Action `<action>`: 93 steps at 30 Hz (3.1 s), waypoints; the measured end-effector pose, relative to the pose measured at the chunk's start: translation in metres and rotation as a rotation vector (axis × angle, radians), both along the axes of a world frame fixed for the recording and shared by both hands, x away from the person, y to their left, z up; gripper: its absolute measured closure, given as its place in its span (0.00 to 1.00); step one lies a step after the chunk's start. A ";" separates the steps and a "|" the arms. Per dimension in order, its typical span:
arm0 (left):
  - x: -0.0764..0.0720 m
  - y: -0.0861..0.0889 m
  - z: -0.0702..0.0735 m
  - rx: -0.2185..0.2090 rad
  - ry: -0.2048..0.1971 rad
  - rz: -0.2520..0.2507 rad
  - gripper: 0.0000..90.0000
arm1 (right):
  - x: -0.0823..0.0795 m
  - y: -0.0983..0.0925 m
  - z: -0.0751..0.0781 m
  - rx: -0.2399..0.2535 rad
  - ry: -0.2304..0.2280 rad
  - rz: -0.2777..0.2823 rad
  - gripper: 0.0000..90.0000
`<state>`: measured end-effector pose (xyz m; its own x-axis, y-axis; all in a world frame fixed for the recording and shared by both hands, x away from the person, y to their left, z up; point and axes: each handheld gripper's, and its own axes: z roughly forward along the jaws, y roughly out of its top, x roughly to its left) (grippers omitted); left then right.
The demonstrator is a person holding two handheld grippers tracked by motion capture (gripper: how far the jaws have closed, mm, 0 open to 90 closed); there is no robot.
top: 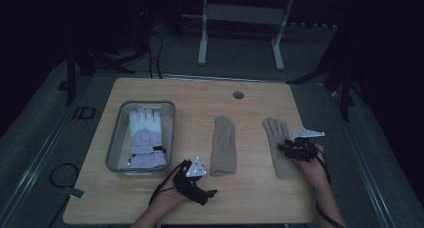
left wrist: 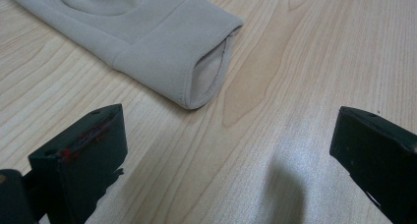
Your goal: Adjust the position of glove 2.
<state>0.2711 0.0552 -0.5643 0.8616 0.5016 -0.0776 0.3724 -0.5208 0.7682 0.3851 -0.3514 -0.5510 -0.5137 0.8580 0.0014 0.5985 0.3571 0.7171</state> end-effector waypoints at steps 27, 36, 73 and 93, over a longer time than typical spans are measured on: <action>0.000 0.000 0.001 0.000 -0.001 -0.002 0.01 | -0.029 0.060 0.053 0.098 -0.079 -0.246 0.94; 0.000 0.000 0.001 0.001 0.000 -0.004 0.01 | -0.033 0.101 0.077 0.120 -0.114 -0.253 0.94; -0.002 -0.002 0.001 0.013 -0.016 -0.001 0.01 | -0.029 0.225 0.032 0.174 -0.040 -0.248 0.93; 0.000 -0.005 -0.005 0.056 0.008 -0.045 0.01 | -0.023 0.211 0.028 0.160 0.003 -0.122 0.37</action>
<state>0.2708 0.0501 -0.5694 0.8830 0.4657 -0.0577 0.3535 -0.5793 0.7345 0.3620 -0.1400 -0.5230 -0.4053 0.9028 0.1439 0.6324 0.1632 0.7573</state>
